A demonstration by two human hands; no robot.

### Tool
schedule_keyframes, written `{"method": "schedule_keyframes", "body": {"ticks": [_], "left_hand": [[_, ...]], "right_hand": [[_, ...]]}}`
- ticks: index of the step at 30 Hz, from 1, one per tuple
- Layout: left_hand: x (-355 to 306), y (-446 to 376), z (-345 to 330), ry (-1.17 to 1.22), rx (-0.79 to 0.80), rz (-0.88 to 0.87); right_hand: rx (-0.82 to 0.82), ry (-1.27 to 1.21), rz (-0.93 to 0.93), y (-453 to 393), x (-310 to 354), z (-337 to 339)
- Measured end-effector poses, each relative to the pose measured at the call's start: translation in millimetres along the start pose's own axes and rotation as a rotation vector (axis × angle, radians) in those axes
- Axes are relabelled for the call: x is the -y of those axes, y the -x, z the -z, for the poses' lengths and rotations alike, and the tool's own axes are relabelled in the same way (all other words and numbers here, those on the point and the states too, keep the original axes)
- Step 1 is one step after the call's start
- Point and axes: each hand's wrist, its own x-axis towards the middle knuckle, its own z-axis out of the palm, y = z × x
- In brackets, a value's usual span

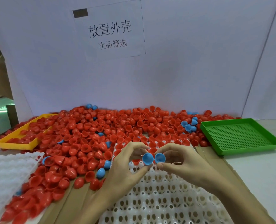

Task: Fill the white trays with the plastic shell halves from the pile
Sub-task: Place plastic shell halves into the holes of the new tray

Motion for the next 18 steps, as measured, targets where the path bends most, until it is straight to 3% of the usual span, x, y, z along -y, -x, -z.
{"method": "schedule_keyframes", "body": {"ticks": [18], "left_hand": [[0.8,-0.6,-3.4,0.053,0.262,0.228]], "right_hand": [[-0.082,0.050,0.134,-2.1,-2.5,-25.3]]}}
